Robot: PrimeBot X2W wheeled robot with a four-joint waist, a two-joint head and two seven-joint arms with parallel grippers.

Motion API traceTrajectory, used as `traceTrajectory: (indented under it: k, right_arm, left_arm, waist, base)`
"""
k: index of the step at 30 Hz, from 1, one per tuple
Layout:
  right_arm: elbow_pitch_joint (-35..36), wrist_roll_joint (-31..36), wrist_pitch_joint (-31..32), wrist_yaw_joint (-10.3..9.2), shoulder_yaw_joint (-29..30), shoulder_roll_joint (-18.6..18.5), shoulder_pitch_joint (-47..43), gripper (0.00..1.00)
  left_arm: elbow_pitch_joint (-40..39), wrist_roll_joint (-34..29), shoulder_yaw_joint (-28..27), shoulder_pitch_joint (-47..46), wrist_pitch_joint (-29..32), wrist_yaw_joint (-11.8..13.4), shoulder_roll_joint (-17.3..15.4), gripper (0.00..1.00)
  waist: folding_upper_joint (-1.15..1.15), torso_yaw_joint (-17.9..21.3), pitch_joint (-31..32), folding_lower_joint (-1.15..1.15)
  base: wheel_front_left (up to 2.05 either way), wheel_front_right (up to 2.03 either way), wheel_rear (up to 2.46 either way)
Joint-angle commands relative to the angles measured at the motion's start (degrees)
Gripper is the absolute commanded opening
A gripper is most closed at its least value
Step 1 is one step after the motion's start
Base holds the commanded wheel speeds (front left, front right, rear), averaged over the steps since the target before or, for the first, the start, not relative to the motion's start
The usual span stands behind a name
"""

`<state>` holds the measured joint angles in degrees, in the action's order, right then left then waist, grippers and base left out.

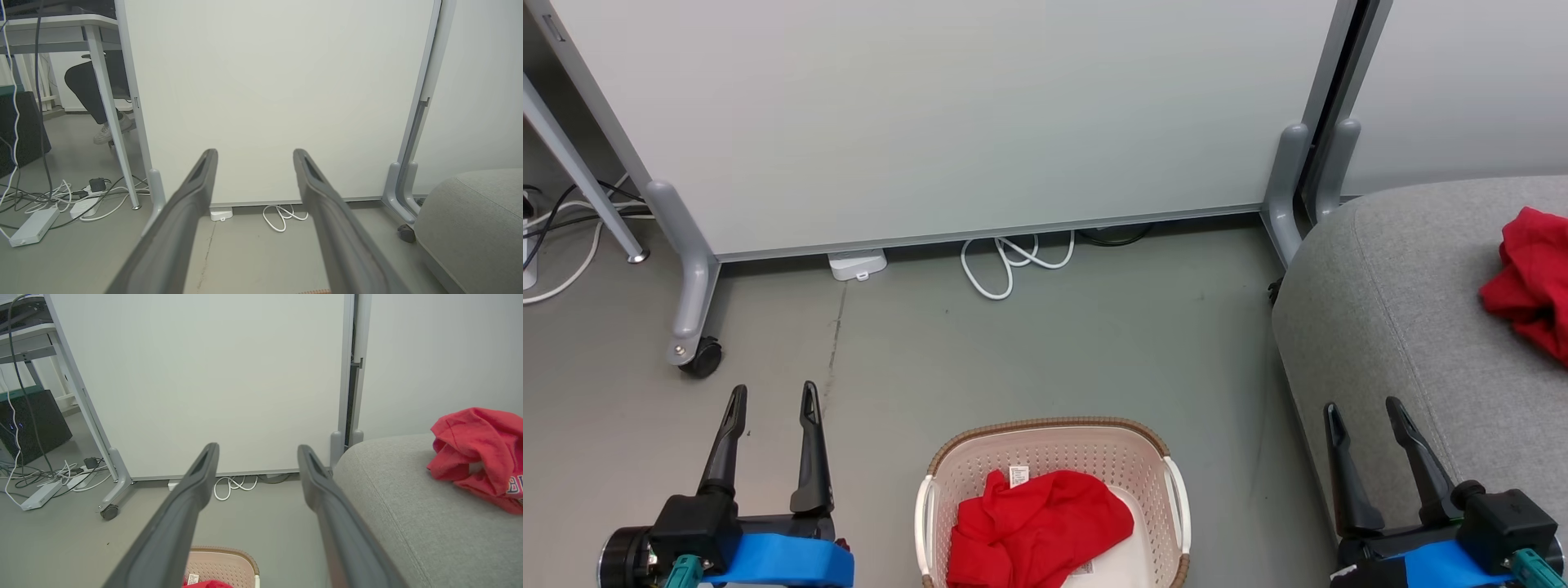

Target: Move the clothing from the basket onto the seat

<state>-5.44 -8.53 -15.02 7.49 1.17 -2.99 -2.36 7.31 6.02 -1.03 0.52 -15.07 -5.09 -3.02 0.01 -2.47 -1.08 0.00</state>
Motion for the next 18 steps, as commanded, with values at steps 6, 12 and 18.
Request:
traceTrajectory:
  k: [6,12,18]
  right_arm:
    - [-0.6,-0.6,-0.2,0.01,-0.3,0.2,0.0,1.0]
    - [-0.8,-0.6,-0.2,0.01,-0.9,0.2,0.2,1.0]
    - [-1.0,-0.7,-0.2,0.01,-1.4,0.2,0.9,1.0]
  left_arm:
    - [0.3,-0.3,-0.4,-0.1,-0.1,-0.4,0.1,1.0]
    - [0.6,0.3,0.0,-0.4,-0.1,-0.5,0.1,1.0]
    - [0.7,0.3,0.1,-0.7,-0.1,-0.6,0.2,1.0]
  waist:
    - [-0.01,0.1,-0.2,0.0]
    - [-0.01,0.2,-0.2,0.0]
    - [-0.01,0.5,-0.4,0.0]
  base:
    - [0.0,0.0,0.0]
    - [0.0,0.0,0.0]
    - [0.0,0.0,0.0]
